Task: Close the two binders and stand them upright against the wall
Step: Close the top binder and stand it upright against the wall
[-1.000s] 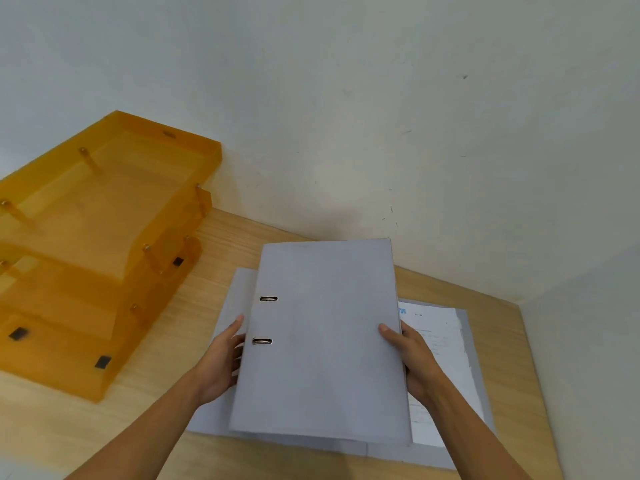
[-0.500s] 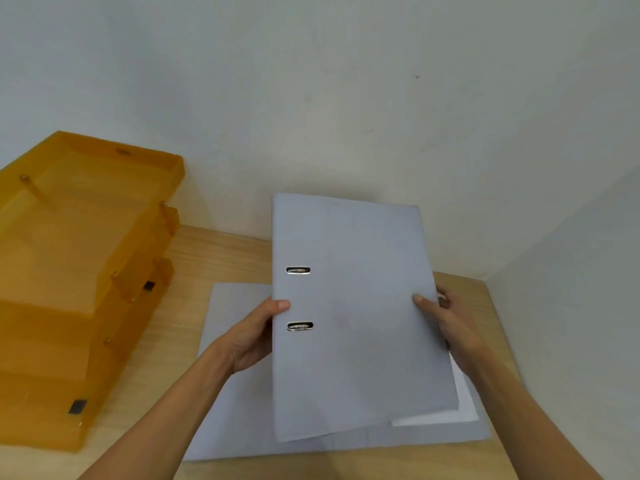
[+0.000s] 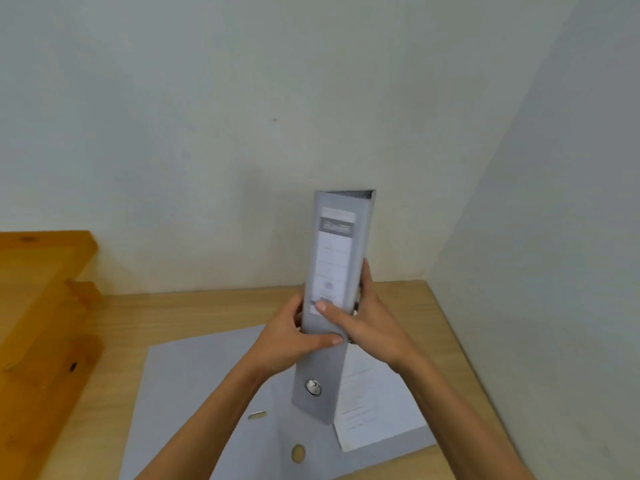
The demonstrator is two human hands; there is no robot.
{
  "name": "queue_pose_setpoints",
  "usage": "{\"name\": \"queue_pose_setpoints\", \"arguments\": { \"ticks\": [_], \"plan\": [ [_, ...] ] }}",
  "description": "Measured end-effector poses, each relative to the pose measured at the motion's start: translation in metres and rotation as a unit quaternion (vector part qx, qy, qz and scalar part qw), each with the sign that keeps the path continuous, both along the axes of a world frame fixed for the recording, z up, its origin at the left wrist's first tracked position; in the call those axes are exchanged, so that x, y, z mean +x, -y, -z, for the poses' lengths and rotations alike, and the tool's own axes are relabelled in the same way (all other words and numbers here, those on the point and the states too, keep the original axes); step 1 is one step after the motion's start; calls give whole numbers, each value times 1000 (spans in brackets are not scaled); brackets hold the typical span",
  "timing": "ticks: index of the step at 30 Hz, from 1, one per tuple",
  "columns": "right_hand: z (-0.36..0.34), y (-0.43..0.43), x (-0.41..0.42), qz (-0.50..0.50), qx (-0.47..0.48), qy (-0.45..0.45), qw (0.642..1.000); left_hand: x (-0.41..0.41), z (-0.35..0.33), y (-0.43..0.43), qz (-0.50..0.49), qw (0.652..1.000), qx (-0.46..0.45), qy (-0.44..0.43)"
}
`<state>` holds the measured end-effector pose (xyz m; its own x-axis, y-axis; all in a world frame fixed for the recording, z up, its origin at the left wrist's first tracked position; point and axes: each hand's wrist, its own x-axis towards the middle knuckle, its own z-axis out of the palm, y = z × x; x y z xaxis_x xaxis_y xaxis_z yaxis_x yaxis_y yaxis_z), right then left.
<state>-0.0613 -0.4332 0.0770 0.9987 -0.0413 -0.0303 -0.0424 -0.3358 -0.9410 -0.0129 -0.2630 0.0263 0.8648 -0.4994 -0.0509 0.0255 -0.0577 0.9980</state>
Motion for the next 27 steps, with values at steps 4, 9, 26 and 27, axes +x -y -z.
{"name": "queue_pose_setpoints", "arguments": {
  "ticks": [4, 9, 26, 27],
  "plan": [
    [16, 46, -16, 25, 47, 47, 997, -6, -11, 46, 71, 993, 60, 78],
    [43, 102, -36, 53, 53, 42, 996, -3, -2, 100, 138, 979, 111, 100],
    [131, 266, -65, 187, 2, -37, 982, -11, 94, 277, 167, 969, 158, 94],
    [128, 265, -61, 195, 1, -31, 980, -8, 91, 280, 159, 969, 160, 101]
  ]
}}
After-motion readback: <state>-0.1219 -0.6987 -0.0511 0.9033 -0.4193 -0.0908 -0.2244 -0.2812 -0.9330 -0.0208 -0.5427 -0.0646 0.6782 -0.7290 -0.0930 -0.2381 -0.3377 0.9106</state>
